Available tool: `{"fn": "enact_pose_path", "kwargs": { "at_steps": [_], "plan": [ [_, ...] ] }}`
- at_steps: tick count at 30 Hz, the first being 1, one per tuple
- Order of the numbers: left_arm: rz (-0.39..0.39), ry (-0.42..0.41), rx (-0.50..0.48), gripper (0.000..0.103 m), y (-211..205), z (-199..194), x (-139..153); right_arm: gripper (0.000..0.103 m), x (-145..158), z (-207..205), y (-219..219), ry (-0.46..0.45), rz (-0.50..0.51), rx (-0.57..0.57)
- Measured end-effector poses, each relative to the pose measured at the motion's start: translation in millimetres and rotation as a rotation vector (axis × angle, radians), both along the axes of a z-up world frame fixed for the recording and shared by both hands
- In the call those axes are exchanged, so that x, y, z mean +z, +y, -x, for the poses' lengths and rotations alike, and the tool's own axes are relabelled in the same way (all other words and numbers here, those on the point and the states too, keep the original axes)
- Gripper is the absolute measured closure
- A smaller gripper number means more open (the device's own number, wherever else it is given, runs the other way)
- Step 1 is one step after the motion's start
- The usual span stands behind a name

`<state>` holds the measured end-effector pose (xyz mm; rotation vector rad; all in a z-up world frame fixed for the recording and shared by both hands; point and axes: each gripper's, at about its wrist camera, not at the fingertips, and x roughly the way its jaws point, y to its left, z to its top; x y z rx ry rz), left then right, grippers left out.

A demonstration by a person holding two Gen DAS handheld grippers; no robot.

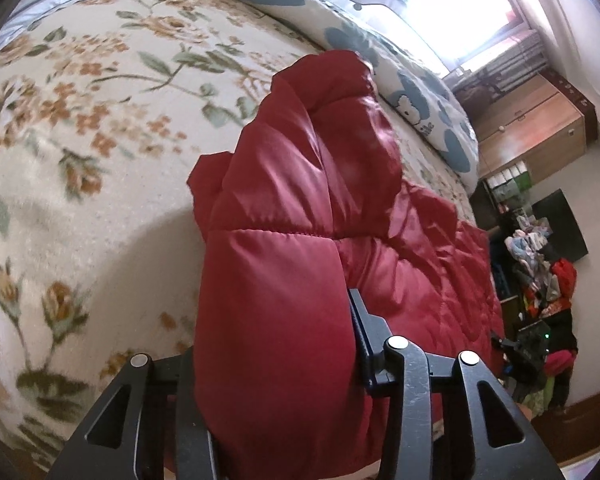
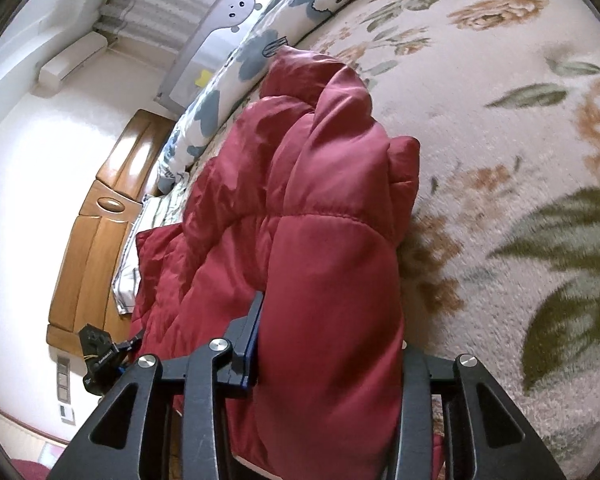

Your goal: Fold large clothes

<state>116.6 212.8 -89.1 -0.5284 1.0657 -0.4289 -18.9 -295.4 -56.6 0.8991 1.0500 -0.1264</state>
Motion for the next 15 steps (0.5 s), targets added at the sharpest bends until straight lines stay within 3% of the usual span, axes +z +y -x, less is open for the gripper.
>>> {"fn": "enact_pose_path", "kwargs": {
  "at_steps": [6, 11, 15],
  "plan": [
    [-0.084, -0.021, 0.026, 0.048, -10.9, 10.8, 7.5, 0.051, -10.6, 1.0, -2.1, 0.014, 0.014, -0.013],
    [-0.103, -0.020, 0.035, 0.041, -13.9, 16.0, 13.0, 0.043, -10.6, 4.1, -0.9, 0.019, 0.025, -0.013],
    [-0.153, -0.030, 0.041, 0.030, -14.7, 10.7, 22.1, 0.027, -8.4, 4.0, -5.3, 0.033, 0.041, -0.021]
  ]
}}
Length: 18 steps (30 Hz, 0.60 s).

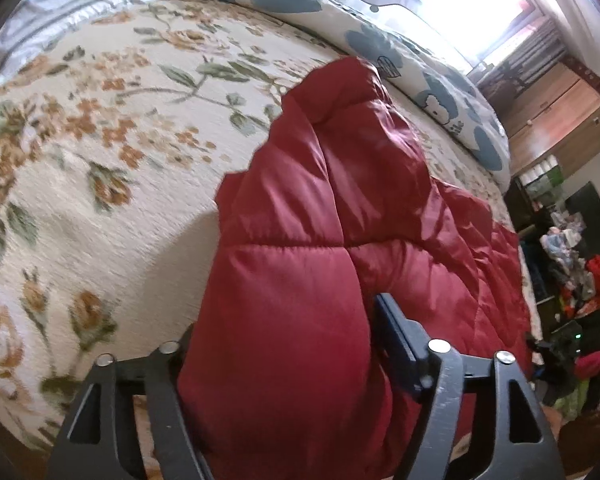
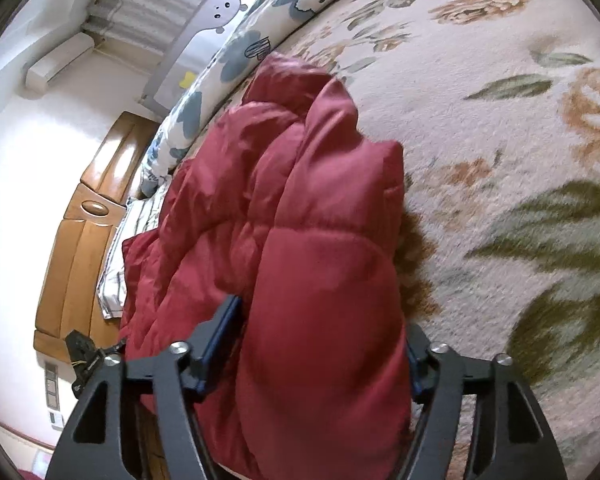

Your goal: Fold large clothes

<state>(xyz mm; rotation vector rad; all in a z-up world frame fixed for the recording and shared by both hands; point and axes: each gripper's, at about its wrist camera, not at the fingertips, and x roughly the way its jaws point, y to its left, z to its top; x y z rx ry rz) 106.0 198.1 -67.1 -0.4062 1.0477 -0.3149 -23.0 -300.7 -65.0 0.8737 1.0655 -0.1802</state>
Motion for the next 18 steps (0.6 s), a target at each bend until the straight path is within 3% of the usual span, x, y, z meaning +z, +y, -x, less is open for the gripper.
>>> {"fn": "enact_pose_path", "kwargs": {
  "at_steps": [2, 7, 14, 17, 18],
  "plan": [
    [-0.014, -0.019, -0.002, 0.029, 2.7, -2.9, 6.1, 0.021, 4.6, -2.6, -6.5, -0.003, 0.021, -0.006],
    [-0.054, -0.055, -0.002, 0.024, -0.1, -18.2, 25.9, 0.018, 16.4, -18.5, -19.6, -0.018, 0.075, 0.000],
    [-0.181, 0.015, -0.033, 0.024, -34.3, -62.5, 32.0, 0.017, 11.7, -66.9, -29.9, 0.019, 0.126, 0.056],
    [-0.185, 0.037, -0.035, 0.025, -46.3, -80.2, 31.9, 0.017, 12.2, -86.3, -32.0, 0.029, 0.142, 0.084],
    [-0.190, 0.031, -0.035, 0.033, -49.0, -84.1, 32.0, 0.017, 11.4, -91.4, -32.4, 0.032, 0.148, 0.092]
  ]
}}
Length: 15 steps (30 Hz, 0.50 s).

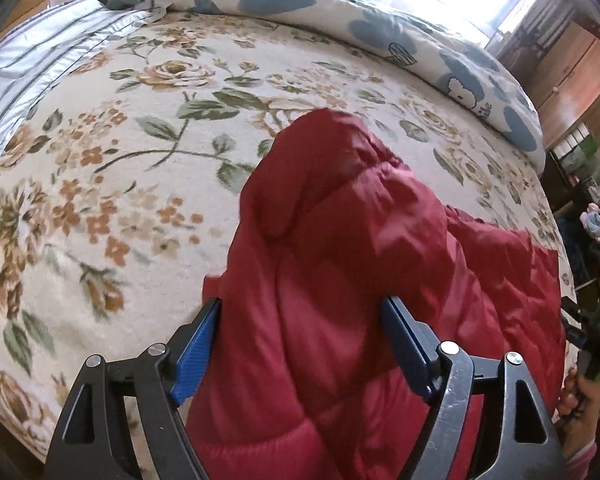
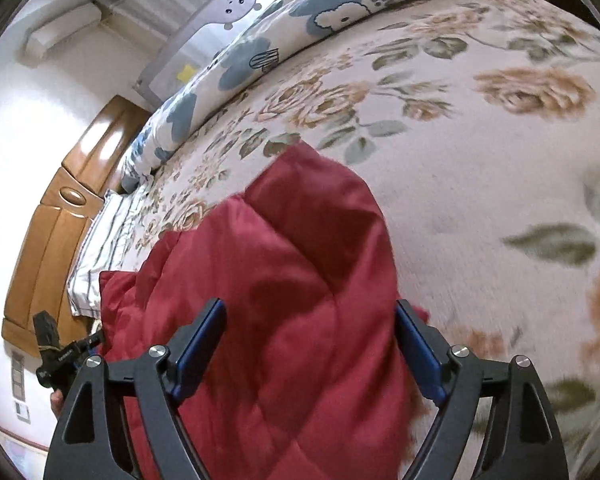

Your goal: Fold large clothes

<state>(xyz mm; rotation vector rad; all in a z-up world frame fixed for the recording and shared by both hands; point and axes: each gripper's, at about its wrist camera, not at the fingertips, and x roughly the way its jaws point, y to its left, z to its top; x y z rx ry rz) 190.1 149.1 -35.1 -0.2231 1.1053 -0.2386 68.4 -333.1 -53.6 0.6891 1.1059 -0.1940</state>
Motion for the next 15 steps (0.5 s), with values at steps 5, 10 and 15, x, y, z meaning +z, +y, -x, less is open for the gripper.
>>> {"fn": "enact_pose_path", "kwargs": {
  "at_steps": [5, 10, 15],
  "plan": [
    [-0.059, -0.026, -0.013, 0.083, -11.5, -7.6, -1.8, 0.080, 3.3, -14.2, 8.7, 0.014, 0.094, 0.023],
    [-0.053, -0.081, 0.014, 0.087, -11.6, -16.1, 11.0, 0.085, 24.5, -18.0, 8.8, -0.070, 0.154, -0.025],
    [-0.084, -0.071, 0.036, 0.087, -18.5, -32.0, -3.1, 0.086, 16.6, -38.5, 15.3, -0.007, 0.302, -0.006]
  ]
}}
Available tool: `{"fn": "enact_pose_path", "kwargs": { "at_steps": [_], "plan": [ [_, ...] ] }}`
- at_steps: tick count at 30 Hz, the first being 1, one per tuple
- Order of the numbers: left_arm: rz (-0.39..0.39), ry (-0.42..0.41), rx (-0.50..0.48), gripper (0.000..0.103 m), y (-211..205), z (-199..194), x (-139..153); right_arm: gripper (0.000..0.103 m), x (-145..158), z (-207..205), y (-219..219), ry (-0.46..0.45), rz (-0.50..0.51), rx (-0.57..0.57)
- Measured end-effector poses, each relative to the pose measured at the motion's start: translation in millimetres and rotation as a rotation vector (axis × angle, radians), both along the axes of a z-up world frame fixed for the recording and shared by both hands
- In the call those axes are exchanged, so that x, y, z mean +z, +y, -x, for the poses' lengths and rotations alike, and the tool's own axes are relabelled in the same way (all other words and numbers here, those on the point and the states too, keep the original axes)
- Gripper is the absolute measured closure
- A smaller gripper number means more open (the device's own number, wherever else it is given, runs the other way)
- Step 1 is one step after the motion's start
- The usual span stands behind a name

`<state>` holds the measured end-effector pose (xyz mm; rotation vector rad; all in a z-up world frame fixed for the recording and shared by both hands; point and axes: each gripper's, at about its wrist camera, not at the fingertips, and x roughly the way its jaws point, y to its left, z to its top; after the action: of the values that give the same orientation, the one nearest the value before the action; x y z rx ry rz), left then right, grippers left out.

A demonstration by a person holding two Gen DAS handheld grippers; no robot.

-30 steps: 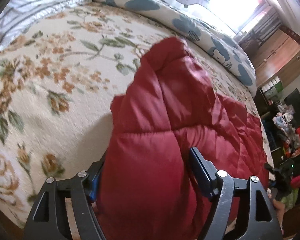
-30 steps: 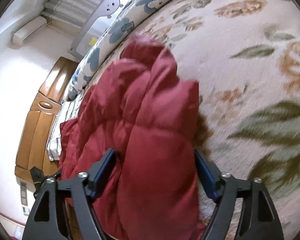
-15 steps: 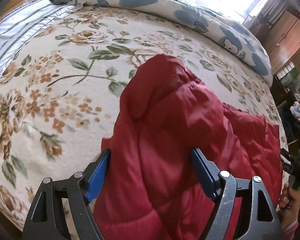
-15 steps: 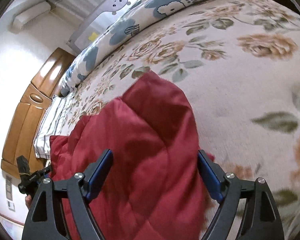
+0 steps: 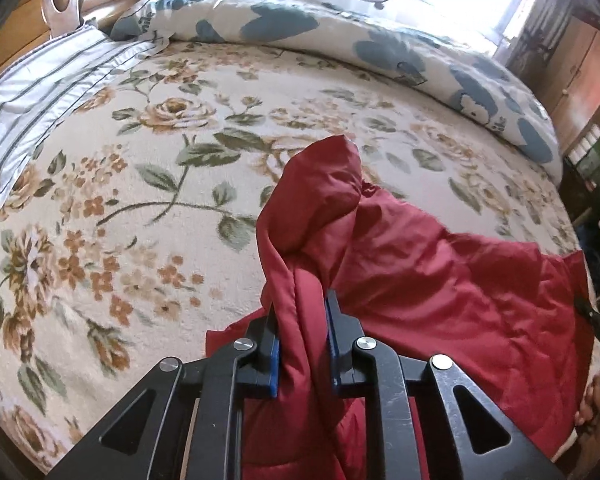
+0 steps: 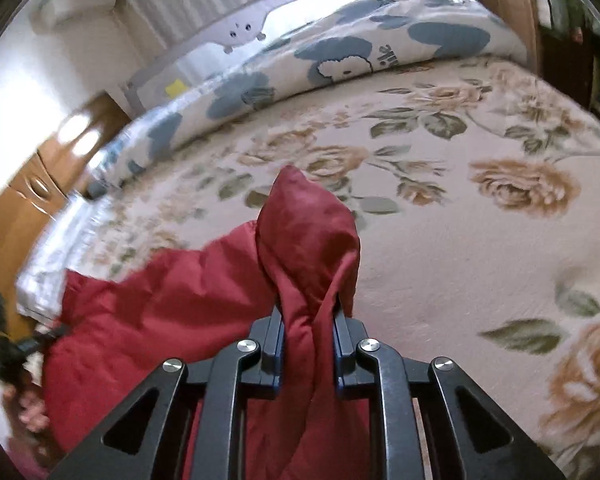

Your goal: Fold large clothes

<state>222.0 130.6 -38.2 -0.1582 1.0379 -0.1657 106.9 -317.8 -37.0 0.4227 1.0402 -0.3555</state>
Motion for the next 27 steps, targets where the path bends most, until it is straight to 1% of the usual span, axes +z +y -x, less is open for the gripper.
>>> {"fn": "enact_pose_path", "kwargs": {
  "at_steps": [5, 8, 10, 12, 14, 16, 20, 24, 27],
  "plan": [
    [-0.009, 0.060, 0.032, 0.086, -3.1, -14.6, -29.3, 0.086, -33.2, -1.9, -5.7, 0.073, 0.001, -0.028],
    [0.001, 0.071, 0.039, 0.086, -3.2, -19.9, -34.5, 0.085, -37.0, 2.5, -5.5, 0.071, -0.002, -0.039],
    [-0.001, 0.068, 0.038, 0.086, -3.3, -21.1, -34.8, 0.081, -36.8, 2.6, -6.0, 0.074, 0.001, -0.046],
    [0.000, 0.063, 0.041, 0.085, -1.1, -20.6, -33.7, 0.080, -36.7, 2.6, -5.7, 0.076, 0.000, -0.049],
    [0.015, 0.048, 0.049, 0.083, 2.2, -14.8, -26.0, 0.079, -36.7, 2.6, -5.2, 0.077, 0.003, -0.047],
    [0.029, 0.022, 0.050, 0.078, 4.6, -4.8, -14.4, 0.079, -36.6, 2.8, -4.5, 0.078, 0.012, -0.045],
    [0.001, -0.041, 0.035, 0.073, -0.3, 18.0, 8.7, 0.077, -39.1, 1.7, -2.9, 0.083, 0.028, -0.043],
    [-0.006, -0.105, 0.017, 0.063, -8.7, 40.6, 29.2, 0.077, -40.8, 1.4, -1.7, 0.088, 0.037, -0.045],
    [-0.025, -0.150, 0.016, 0.061, -12.1, 60.4, 42.7, 0.076, -41.3, 1.0, -0.1, 0.093, 0.048, -0.046]
  ]
}}
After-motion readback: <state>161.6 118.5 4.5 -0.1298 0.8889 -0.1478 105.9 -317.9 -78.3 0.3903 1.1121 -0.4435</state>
